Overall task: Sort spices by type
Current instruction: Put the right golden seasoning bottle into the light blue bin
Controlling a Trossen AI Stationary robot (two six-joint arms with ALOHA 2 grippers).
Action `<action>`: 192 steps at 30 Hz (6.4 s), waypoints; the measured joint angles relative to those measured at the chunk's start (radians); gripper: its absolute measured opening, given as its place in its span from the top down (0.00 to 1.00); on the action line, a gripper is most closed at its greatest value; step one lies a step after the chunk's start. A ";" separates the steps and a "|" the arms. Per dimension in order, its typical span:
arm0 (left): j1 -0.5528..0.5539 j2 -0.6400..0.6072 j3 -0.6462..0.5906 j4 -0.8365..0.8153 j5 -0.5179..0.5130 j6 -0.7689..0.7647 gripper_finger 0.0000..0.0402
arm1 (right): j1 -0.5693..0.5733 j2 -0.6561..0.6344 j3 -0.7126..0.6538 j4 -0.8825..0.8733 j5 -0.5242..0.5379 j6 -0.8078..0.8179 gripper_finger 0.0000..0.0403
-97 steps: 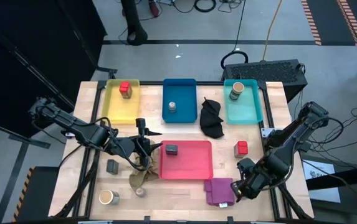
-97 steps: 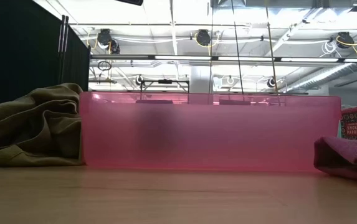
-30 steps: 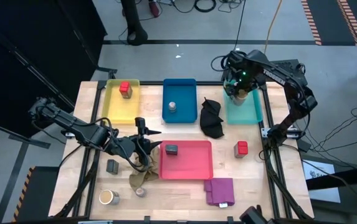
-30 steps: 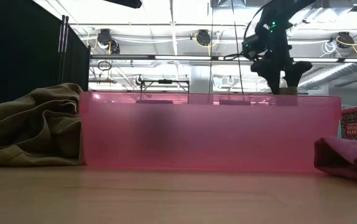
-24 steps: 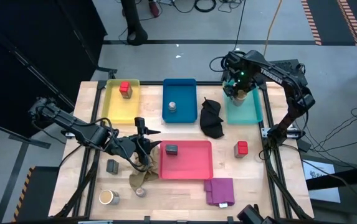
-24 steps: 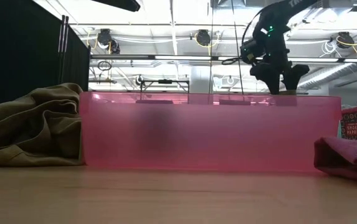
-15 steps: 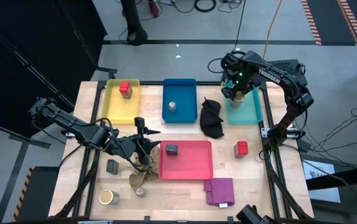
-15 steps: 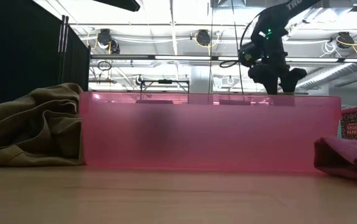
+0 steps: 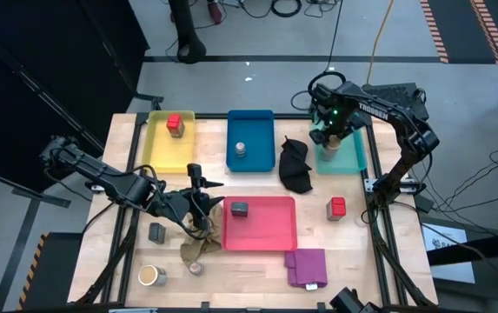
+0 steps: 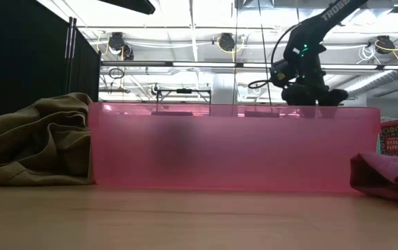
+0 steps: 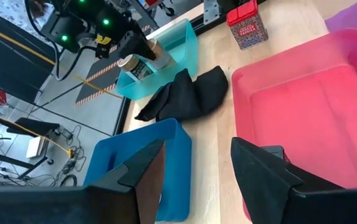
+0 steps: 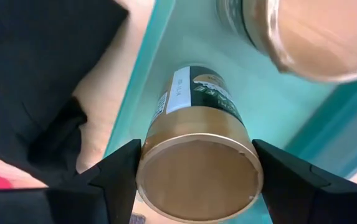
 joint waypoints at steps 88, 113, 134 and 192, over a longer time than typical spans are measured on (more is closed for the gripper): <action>0.000 0.000 0.000 -0.003 0.000 0.000 0.53 | 0.308 -0.357 -0.169 0.068 0.310 -0.084 1.00; 0.000 0.000 0.000 -0.005 0.000 0.002 0.53 | 0.359 -0.397 -0.390 0.115 0.431 0.131 1.00; 0.000 0.000 0.000 -0.004 0.000 0.009 0.53 | 0.317 -0.397 -0.340 0.235 0.631 0.113 1.00; 0.000 0.000 0.000 -0.004 0.000 0.003 0.53 | 0.324 -0.340 -0.340 0.344 0.507 0.100 1.00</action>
